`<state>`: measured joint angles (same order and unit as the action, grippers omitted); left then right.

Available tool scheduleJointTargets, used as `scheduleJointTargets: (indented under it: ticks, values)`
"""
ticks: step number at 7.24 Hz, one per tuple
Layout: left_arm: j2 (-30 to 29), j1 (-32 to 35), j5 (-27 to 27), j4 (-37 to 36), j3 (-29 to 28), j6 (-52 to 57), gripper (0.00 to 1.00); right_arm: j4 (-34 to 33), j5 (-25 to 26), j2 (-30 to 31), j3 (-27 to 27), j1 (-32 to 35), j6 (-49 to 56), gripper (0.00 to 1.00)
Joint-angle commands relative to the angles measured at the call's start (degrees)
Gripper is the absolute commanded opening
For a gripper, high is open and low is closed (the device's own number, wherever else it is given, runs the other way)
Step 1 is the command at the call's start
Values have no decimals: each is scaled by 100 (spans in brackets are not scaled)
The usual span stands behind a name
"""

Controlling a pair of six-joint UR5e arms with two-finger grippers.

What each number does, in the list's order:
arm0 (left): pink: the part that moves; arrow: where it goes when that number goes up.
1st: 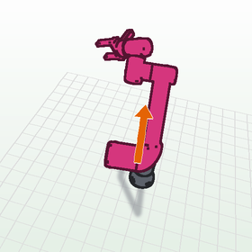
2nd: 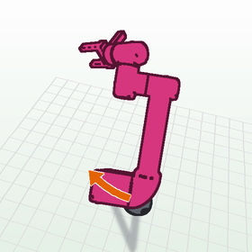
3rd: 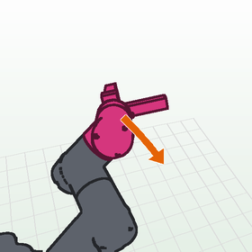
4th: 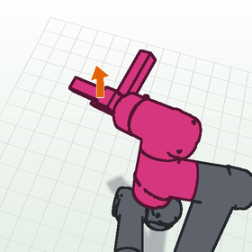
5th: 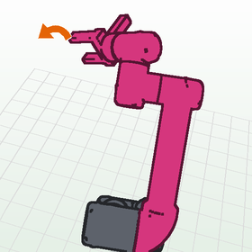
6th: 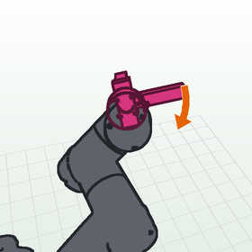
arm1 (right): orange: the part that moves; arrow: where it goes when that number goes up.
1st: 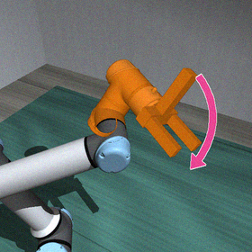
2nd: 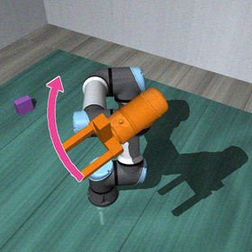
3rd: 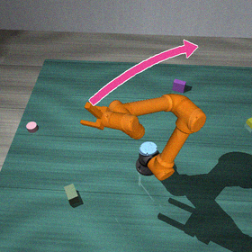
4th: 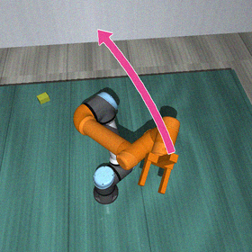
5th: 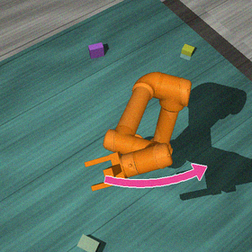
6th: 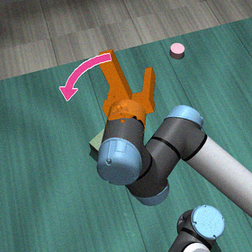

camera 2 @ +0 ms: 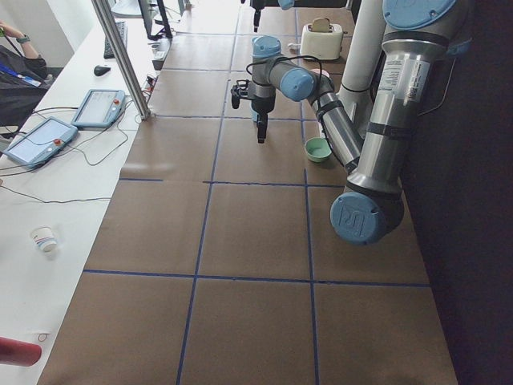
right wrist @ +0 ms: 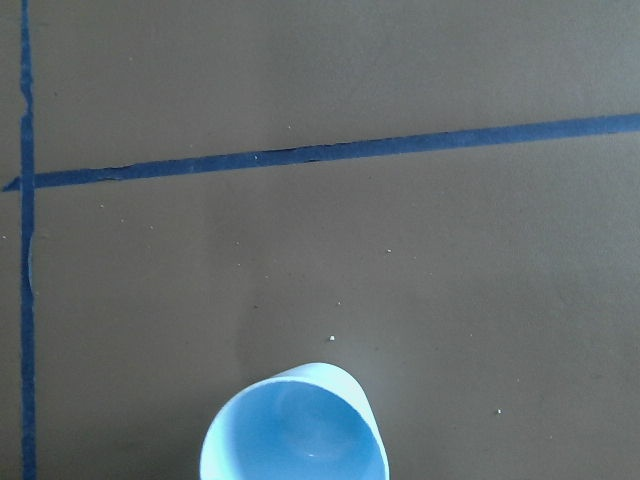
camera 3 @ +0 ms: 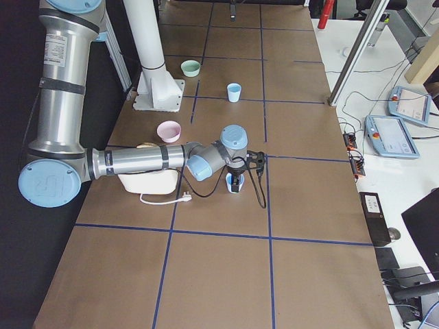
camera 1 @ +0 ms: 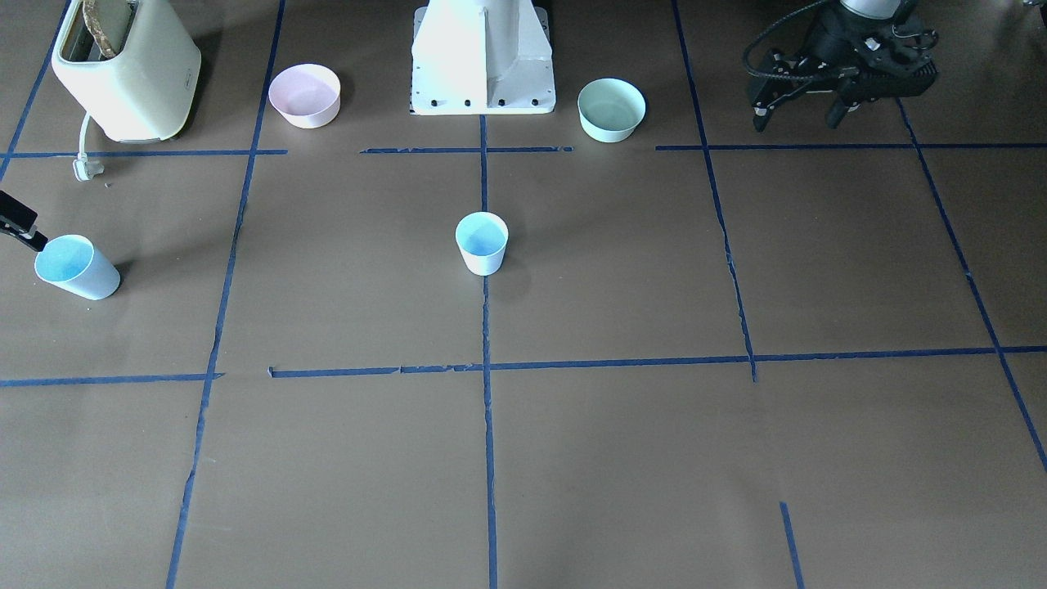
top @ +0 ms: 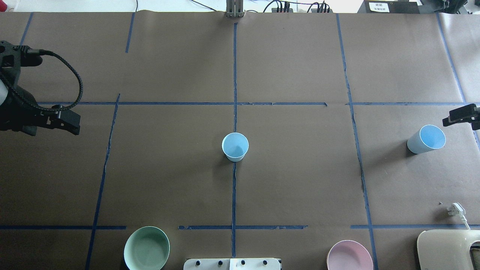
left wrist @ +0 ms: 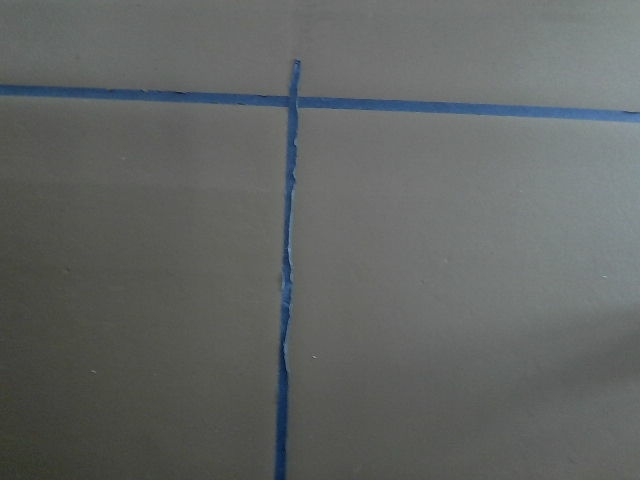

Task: Stack blue cups with both arms
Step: 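Grasp the other light blue cup with the right gripper while the left arm retracts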

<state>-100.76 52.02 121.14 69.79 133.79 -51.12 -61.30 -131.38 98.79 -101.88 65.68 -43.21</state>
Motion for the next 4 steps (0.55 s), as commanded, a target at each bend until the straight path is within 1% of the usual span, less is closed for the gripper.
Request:
scheduleJointTargets:
  ticks: [1, 4]
  values:
    - [39, 89, 67, 0, -11, 85, 100, 30, 165, -1, 229, -248, -47, 100]
    - [47, 97, 67, 0, -2, 85, 100, 30, 166, -35, 511, -414, -38, 100]
